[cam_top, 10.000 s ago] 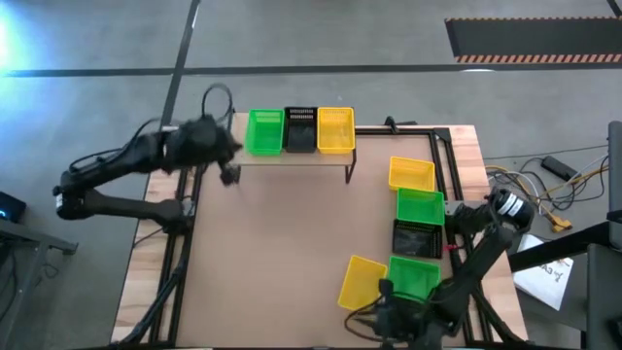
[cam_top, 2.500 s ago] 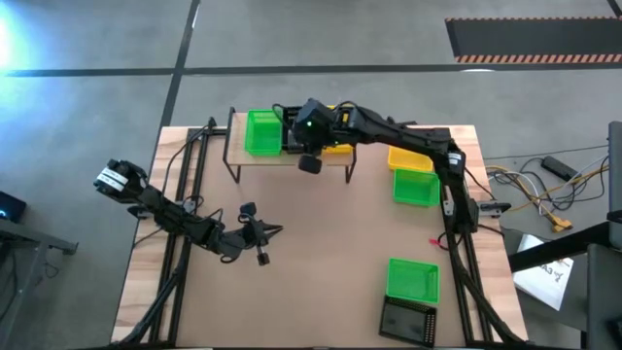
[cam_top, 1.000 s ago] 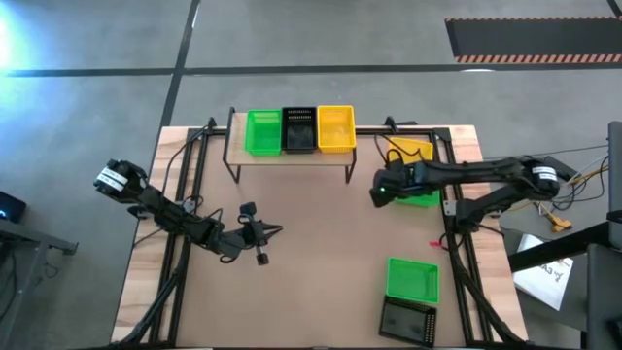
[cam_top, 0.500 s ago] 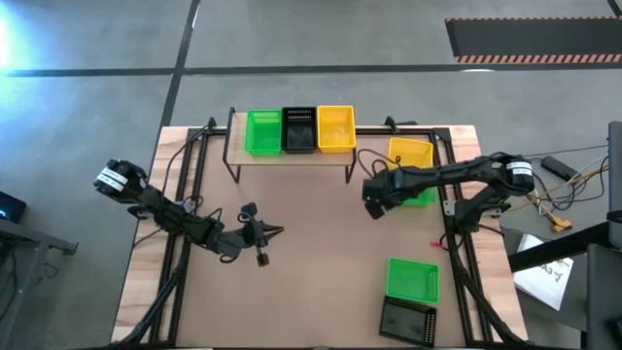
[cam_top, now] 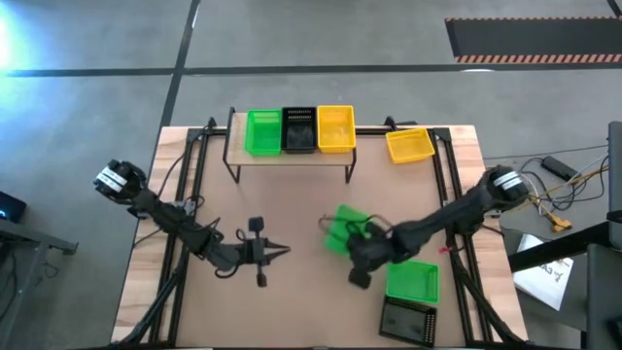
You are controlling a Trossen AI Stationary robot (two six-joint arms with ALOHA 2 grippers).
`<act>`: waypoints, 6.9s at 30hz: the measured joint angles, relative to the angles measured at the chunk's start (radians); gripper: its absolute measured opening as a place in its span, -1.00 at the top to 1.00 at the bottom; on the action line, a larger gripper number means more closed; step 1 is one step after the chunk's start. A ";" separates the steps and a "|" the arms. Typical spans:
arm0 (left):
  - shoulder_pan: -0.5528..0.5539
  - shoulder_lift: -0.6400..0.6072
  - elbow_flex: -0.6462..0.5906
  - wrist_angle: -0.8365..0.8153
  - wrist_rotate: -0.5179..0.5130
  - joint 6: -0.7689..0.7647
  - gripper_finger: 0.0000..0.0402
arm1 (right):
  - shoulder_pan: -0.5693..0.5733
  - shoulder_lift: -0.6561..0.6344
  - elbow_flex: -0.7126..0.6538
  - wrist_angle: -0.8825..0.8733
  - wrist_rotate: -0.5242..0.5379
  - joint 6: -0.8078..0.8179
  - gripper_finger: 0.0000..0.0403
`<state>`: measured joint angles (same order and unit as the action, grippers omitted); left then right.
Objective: Stack baskets on shelf by color
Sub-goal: Stack the top green bin on the green bin on the shelf, then stack the green bin on the green bin on the shelf
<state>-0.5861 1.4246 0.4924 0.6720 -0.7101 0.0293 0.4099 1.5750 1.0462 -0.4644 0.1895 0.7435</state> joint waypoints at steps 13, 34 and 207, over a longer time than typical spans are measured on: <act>-0.183 0.000 0.103 -0.007 -0.044 0.032 0.97 | -0.021 0.461 0.476 0.073 0.239 -0.506 0.72; -0.175 -0.041 0.526 -1.061 -0.028 -0.419 0.71 | 0.437 0.197 0.079 0.337 0.808 0.032 0.27; -0.205 -0.067 -0.008 0.104 -0.348 0.106 0.97 | 0.183 0.212 0.394 -0.386 0.179 0.084 0.95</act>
<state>-0.7910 1.3579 0.4841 0.7758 -1.0581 0.1349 0.5932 1.7874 1.4401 -0.8507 0.3688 0.8278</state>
